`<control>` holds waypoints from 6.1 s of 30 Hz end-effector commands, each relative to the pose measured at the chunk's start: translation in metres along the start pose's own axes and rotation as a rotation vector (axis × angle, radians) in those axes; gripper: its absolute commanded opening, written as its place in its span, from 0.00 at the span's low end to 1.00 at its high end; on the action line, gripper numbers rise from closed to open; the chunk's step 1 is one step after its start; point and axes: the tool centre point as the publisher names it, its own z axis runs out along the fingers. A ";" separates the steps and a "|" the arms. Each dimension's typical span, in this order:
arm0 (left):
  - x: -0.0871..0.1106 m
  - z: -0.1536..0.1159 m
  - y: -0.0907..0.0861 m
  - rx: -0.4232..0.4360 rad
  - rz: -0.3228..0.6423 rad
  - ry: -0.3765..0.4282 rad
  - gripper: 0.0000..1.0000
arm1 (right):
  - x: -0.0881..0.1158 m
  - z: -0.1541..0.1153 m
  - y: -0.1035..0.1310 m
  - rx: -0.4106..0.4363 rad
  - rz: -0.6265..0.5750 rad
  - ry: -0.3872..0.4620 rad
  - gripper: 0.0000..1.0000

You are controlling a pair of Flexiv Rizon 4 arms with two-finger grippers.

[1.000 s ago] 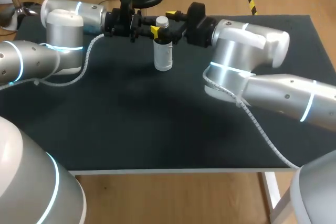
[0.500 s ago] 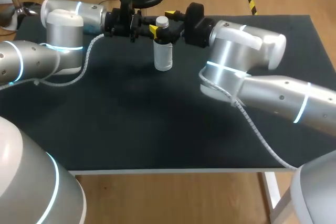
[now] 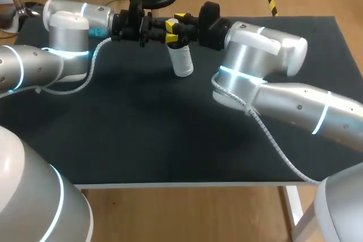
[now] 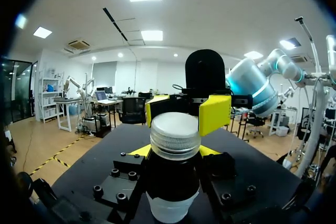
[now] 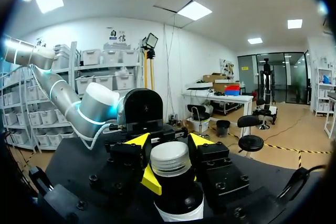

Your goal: Unscrew the bottle cap

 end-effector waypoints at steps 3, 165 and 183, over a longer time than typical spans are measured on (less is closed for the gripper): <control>-0.004 0.002 -0.002 -0.003 -0.001 -0.001 0.00 | 0.004 -0.001 -0.002 0.000 -0.006 0.003 0.00; -0.004 0.002 -0.002 -0.003 -0.001 -0.001 0.00 | 0.011 0.011 -0.002 0.093 -0.116 1.903 1.00; -0.004 0.002 -0.002 -0.003 -0.001 -0.001 0.00 | -0.022 -0.009 0.002 0.068 -0.082 1.244 1.00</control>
